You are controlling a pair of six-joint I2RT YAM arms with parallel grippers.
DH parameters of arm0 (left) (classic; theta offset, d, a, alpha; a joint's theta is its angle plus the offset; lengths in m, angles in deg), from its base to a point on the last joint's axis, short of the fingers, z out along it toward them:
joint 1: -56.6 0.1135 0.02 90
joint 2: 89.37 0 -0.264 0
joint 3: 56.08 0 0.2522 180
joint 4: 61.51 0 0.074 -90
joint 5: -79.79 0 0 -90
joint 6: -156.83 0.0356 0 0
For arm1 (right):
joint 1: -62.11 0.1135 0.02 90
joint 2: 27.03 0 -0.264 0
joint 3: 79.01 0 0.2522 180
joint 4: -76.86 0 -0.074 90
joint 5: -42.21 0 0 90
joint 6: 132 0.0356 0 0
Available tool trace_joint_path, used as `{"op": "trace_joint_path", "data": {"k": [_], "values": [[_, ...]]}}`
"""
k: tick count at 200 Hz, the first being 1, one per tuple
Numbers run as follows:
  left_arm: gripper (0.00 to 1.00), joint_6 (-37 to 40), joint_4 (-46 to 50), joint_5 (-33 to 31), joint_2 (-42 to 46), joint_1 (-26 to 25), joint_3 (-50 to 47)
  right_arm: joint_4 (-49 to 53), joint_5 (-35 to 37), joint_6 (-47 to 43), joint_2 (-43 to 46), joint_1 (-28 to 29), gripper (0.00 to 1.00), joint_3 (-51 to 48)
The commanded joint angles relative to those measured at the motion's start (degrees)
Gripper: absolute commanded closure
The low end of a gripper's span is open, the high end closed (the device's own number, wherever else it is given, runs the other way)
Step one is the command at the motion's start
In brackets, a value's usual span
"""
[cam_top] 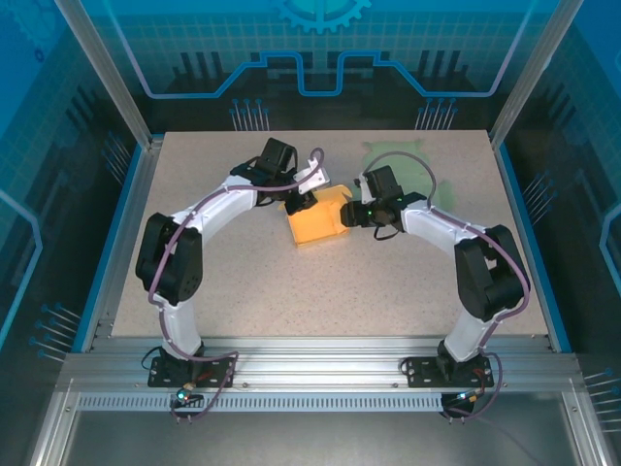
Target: Fold the paper box
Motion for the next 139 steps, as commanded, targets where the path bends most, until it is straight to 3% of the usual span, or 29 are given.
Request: {"op": "trace_joint_path", "data": {"k": [1,55,139], "values": [[0.88,4.72,0.95,7.78,3.52,-0.29,-1.66,-2.6,-1.12,0.69,2.93,-0.27,0.41,-3.43],[0.88,4.07,2.12,7.28,3.63,-0.33,-1.89,-5.14,-0.03,4.48,5.3,0.05,0.45,-9.45],[0.88,4.06,2.65,5.63,3.17,-1.08,-2.38,-7.51,2.17,4.69,-3.23,3.42,0.46,-5.52]]}}
